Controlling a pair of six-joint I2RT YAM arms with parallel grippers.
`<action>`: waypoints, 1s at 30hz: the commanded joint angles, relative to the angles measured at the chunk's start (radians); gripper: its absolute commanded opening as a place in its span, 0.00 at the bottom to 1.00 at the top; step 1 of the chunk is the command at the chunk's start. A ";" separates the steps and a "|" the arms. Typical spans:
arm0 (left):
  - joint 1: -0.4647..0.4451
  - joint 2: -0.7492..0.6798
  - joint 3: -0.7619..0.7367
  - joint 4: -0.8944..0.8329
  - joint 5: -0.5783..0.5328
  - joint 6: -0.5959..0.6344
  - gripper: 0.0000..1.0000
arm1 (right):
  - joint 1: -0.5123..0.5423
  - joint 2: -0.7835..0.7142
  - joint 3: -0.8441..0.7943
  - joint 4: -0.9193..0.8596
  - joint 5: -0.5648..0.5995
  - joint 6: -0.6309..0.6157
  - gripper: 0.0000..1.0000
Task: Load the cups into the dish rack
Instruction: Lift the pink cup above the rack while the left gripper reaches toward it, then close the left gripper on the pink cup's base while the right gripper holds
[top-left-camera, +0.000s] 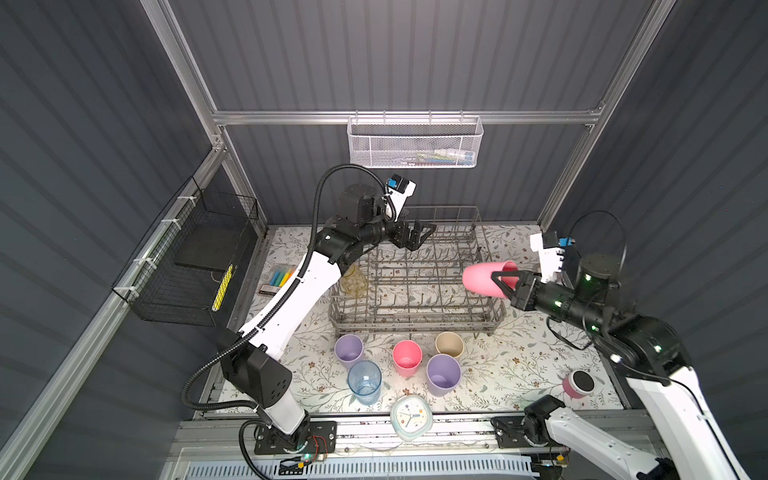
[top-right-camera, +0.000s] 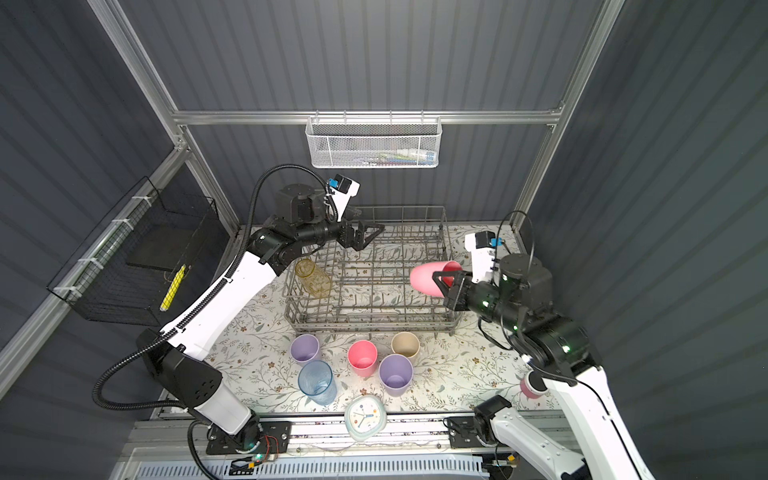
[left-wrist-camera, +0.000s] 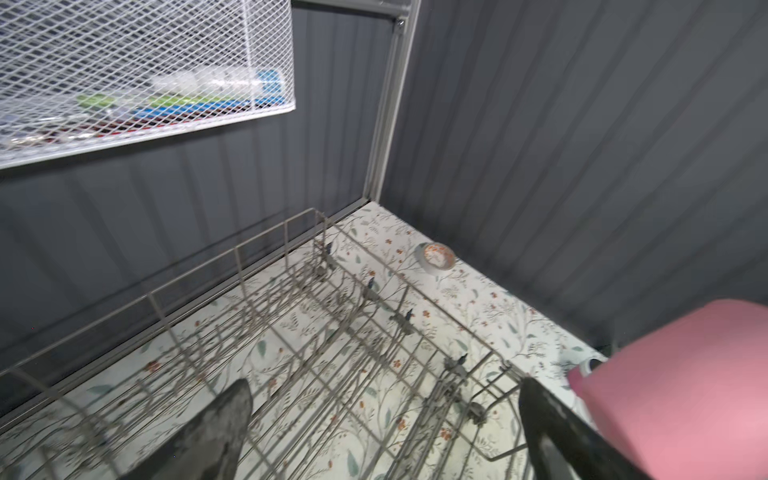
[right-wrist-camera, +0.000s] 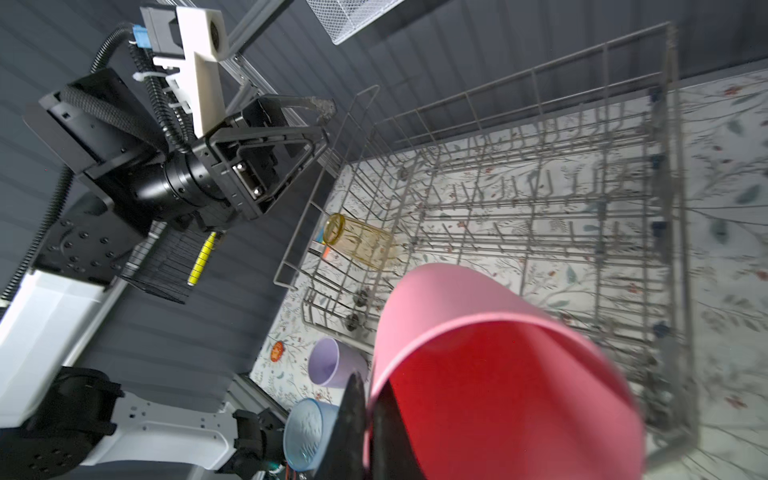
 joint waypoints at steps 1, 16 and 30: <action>0.049 -0.004 -0.061 0.209 0.276 -0.175 1.00 | -0.064 0.018 -0.072 0.352 -0.270 0.130 0.00; 0.063 0.047 -0.125 0.385 0.619 -0.286 1.00 | -0.194 0.199 -0.191 0.987 -0.573 0.524 0.00; 0.023 0.069 -0.135 0.443 0.671 -0.319 1.00 | -0.191 0.287 -0.235 1.168 -0.606 0.628 0.00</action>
